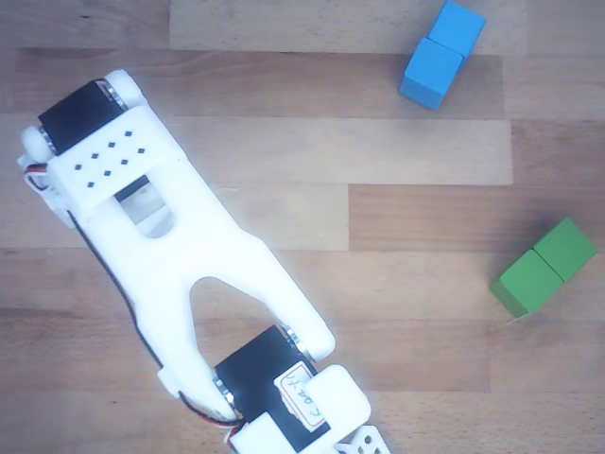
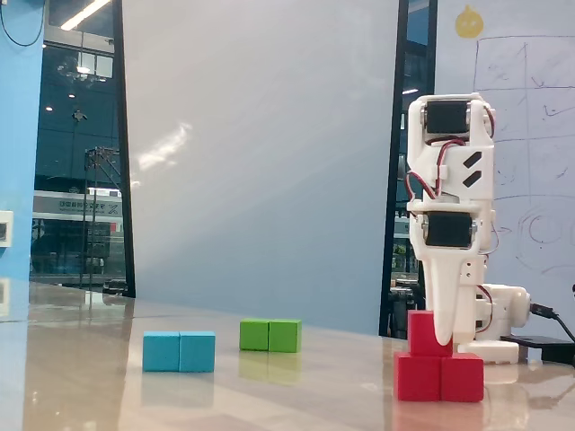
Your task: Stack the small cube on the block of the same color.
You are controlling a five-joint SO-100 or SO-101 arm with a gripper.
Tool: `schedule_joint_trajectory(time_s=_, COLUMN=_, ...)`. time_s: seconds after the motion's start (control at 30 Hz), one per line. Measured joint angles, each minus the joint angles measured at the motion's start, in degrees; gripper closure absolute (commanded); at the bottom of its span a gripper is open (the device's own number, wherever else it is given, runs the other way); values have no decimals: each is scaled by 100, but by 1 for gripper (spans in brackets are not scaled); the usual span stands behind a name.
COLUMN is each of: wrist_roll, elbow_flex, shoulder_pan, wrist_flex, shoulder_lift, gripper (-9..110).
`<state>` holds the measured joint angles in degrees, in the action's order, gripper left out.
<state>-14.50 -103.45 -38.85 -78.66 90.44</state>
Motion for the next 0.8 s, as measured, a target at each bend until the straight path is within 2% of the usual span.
schedule_joint_trajectory(time_s=0.8, wrist_roll=0, elbow_flex=0, shoulder_pan=9, wrist_flex=-237, shoulder_lift=281, gripper=75)
